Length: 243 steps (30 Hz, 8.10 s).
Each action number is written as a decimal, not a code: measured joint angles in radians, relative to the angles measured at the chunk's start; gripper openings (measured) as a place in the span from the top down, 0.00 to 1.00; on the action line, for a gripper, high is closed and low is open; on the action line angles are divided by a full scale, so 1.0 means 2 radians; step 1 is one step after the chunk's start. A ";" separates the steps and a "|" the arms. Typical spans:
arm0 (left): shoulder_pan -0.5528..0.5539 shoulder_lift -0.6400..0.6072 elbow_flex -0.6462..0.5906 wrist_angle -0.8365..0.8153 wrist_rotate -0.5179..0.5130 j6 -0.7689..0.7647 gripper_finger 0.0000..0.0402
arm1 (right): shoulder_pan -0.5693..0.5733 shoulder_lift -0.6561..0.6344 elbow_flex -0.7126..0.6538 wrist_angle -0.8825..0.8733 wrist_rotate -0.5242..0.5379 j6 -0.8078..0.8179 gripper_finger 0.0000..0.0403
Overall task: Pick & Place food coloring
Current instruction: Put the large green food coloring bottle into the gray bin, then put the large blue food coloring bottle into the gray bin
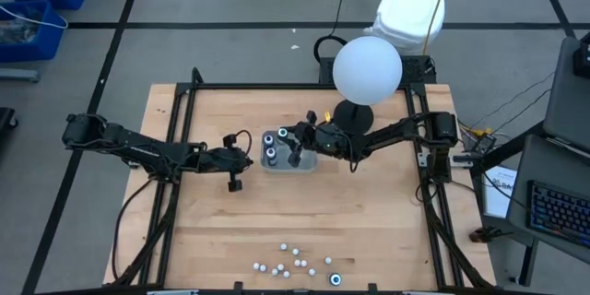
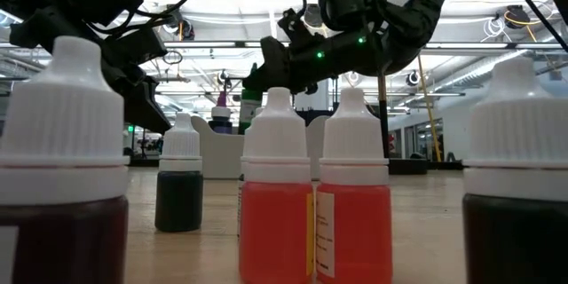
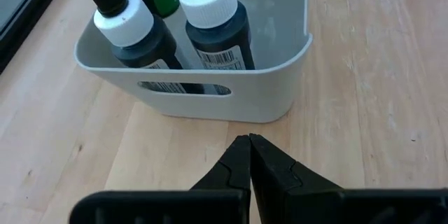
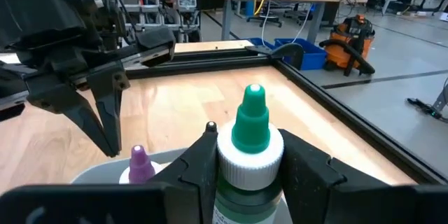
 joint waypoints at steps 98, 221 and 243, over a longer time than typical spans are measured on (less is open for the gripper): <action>0.000 0.000 0.000 0.021 0.001 0.021 0.98 | -0.009 0.046 0.018 0.006 -0.055 -0.007 0.46; -0.084 -0.384 -0.159 0.148 -0.003 0.087 0.98 | 0.400 -0.182 -0.088 -0.172 0.068 -0.039 0.81; -0.084 -0.384 -0.158 0.134 0.001 0.082 0.98 | 0.530 -0.150 -0.064 -0.218 0.143 0.138 0.38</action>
